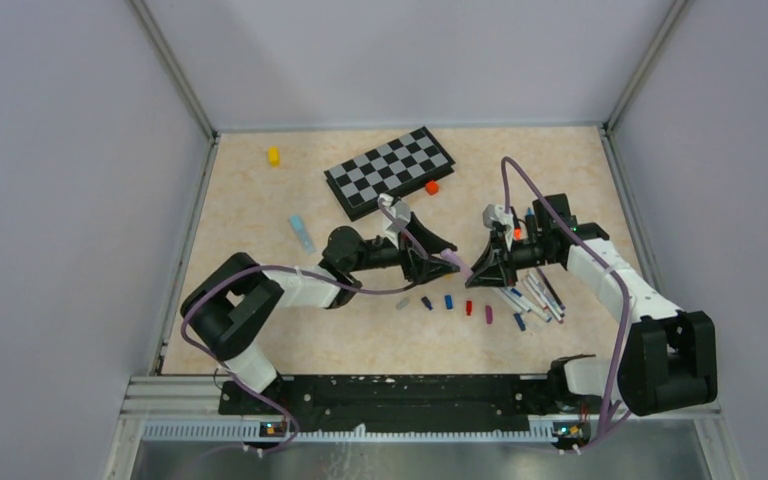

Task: Open the pen caps
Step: Open the pen cap from the pen.

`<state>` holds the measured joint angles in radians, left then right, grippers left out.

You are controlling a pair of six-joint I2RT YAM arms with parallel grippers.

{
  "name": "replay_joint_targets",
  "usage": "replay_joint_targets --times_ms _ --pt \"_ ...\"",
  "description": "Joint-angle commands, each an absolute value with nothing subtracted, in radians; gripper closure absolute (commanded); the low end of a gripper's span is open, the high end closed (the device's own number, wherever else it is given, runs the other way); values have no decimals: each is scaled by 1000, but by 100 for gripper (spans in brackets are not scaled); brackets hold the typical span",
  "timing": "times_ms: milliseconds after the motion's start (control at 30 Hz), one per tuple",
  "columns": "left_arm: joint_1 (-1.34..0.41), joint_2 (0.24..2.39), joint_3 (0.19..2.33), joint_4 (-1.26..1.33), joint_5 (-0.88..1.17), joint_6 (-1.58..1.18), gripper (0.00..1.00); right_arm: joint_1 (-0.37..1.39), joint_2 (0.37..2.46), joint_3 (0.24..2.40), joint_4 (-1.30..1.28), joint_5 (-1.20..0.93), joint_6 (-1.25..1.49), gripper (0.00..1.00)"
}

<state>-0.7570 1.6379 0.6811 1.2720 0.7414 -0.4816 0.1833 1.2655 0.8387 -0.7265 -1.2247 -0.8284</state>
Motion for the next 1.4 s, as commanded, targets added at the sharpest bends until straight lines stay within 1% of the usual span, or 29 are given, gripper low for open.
replay_joint_targets --times_ms 0,200,433,500,567,667,700,867,967,1033,1167,1267,1367 --pt "-762 1672 721 1400 826 -535 46 192 1266 873 -726 -1263 -871 100" --pt "-764 1672 712 1395 831 -538 48 193 1265 877 -733 -1267 -876 100" --pt "-768 1688 716 1392 839 -549 55 192 1266 879 -734 -1268 -876 100" --pt "-769 1690 719 1385 842 -548 62 180 1266 879 -732 -1268 -876 100" --pt "-769 1692 722 1380 844 -546 74 192 1266 879 -732 -1267 -876 100" --pt "-766 1679 729 1367 842 -535 95 192 1265 877 -734 -1264 -879 100" --pt "-762 1669 732 1351 836 -529 100 192 1268 877 -734 -1261 -881 100" --pt "-668 1579 731 1354 801 -532 100 192 1295 891 -792 -1239 -934 100" --pt "-591 1521 775 1326 796 -525 100 193 1322 898 -834 -1223 -980 100" --pt "-556 1491 822 1259 783 -478 100 193 1333 899 -839 -1220 -988 100" --pt "-524 1448 946 1038 744 -344 100 192 1339 911 -865 -1199 -1011 100" --pt "-512 1440 998 983 733 -337 100 192 1333 918 -882 -1204 -1030 100" --pt "-509 1420 1002 979 717 -352 100 192 1332 936 -913 -1192 -1062 100"
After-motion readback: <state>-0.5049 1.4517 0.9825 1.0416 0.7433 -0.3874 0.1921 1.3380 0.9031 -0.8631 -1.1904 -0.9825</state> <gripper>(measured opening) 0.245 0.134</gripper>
